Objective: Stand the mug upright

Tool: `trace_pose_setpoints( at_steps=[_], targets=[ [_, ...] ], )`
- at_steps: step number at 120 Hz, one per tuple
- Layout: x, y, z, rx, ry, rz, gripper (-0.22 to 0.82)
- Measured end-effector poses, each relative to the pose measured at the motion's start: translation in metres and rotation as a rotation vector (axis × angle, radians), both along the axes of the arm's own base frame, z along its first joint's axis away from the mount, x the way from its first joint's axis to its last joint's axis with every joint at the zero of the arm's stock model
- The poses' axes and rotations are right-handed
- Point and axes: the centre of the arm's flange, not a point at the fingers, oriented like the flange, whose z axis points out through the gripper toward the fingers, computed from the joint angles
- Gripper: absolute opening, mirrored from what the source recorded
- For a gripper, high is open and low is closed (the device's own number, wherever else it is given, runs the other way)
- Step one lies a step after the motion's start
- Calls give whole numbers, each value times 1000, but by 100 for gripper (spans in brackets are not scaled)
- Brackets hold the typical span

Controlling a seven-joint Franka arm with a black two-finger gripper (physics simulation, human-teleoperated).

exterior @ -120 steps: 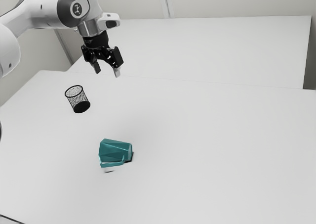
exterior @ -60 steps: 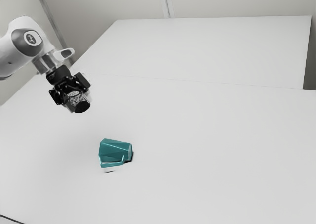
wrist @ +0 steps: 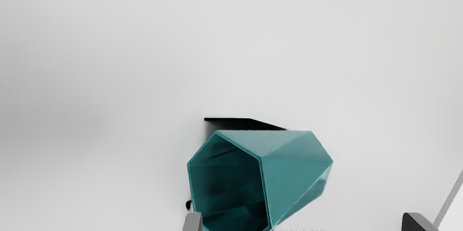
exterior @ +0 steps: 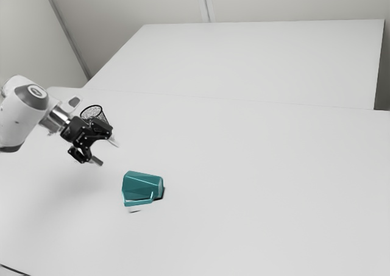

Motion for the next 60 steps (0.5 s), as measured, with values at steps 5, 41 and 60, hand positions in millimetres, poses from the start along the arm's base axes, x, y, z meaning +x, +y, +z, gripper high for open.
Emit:
trace_pose_setpoints(
  at_steps=[5,41,60],
  targets=[
    [11,-33,-2,0,-8,-66,60],
    [11,-38,-19,-8,-30,-83,60],
    [4,-45,-39,-40,-11,-75,60]
  ],
)
